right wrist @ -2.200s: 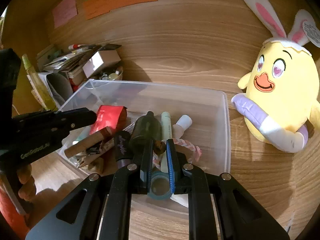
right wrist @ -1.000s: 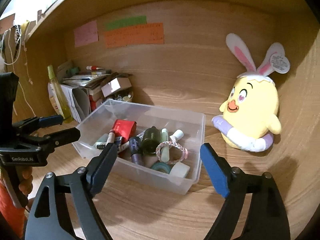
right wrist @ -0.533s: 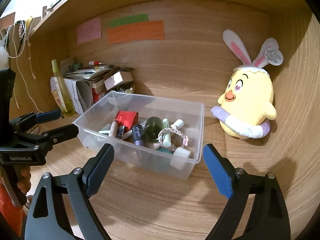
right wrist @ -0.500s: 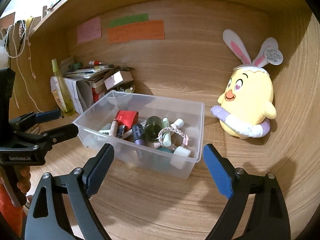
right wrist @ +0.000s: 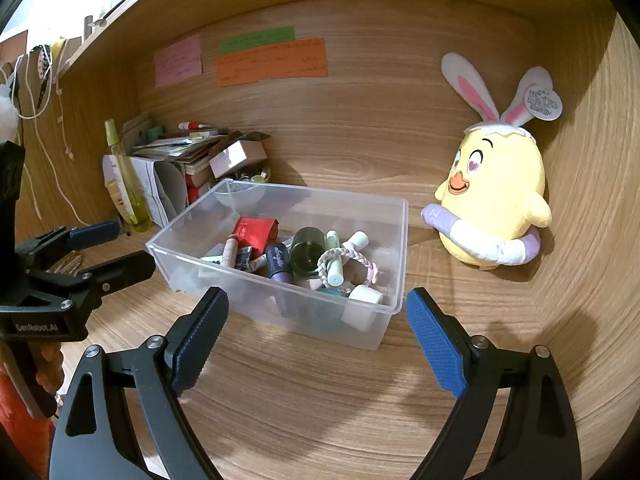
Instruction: Organize objects
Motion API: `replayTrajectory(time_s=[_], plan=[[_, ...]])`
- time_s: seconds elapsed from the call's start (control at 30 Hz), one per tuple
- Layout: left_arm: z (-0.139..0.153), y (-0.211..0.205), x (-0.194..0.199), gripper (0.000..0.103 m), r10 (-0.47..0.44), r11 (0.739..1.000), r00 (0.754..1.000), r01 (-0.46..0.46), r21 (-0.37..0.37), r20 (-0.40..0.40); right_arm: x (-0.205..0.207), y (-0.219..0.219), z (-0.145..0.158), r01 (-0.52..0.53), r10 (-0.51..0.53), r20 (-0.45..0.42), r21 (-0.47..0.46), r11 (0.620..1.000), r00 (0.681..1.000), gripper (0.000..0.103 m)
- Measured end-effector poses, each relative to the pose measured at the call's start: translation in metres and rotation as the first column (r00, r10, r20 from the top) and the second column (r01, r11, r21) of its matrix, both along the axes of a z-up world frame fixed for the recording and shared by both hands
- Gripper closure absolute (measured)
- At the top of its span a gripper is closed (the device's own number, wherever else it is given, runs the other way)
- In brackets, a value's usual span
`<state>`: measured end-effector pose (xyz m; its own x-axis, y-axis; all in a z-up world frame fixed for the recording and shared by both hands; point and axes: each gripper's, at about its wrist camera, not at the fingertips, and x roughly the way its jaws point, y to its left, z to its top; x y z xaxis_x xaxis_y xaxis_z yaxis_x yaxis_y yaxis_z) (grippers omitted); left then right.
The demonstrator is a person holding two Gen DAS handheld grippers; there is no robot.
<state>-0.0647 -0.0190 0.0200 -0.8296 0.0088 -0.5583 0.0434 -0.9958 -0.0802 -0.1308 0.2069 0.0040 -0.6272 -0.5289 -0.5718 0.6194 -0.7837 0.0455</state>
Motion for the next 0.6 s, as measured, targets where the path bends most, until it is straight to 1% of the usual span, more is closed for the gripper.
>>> replayTrajectory(time_s=[0.2, 0.6], plan=[[-0.0014, -0.0007, -0.0002, 0.007, 0.005, 1.0, 1.0, -0.005, 0.002, -0.001, -0.0023, 0.0008, -0.0025, 0.005, -0.005, 0.019, -0.009, 1.0, 1.0, 0.014], [-0.0029, -0.0009, -0.0018, 0.007, -0.005, 1.0, 1.0, 0.005, 0.015, 0.007, -0.0053, 0.001, -0.0023, 0.006, -0.006, 0.028, -0.012, 1.0, 1.0, 0.014]])
